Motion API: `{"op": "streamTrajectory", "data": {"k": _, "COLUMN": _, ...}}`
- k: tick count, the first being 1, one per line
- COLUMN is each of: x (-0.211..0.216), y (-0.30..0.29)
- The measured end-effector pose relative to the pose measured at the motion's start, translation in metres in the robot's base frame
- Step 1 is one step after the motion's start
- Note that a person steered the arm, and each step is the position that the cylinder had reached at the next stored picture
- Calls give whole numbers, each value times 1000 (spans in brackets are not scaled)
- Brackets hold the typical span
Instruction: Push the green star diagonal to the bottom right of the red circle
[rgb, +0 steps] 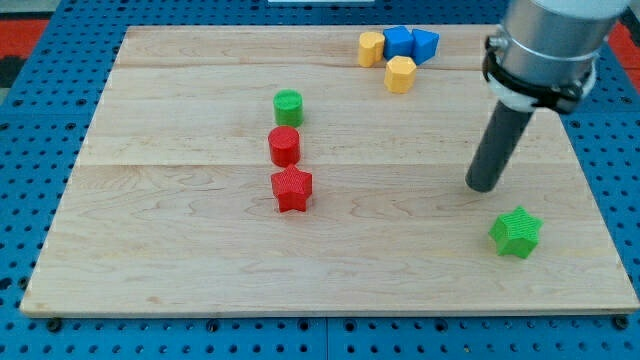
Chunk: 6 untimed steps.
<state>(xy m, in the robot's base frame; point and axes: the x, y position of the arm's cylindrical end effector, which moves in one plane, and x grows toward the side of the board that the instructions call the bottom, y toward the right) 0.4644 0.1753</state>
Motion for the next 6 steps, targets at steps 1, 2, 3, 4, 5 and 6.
{"op": "streamTrajectory", "data": {"k": 1, "x": 25, "y": 100}}
{"op": "streamTrajectory", "data": {"k": 2, "x": 70, "y": 113}}
{"op": "streamTrajectory", "data": {"k": 3, "x": 77, "y": 55}}
{"op": "streamTrajectory", "data": {"k": 4, "x": 76, "y": 48}}
{"op": "streamTrajectory", "data": {"k": 5, "x": 34, "y": 38}}
{"op": "streamTrajectory", "data": {"k": 6, "x": -37, "y": -17}}
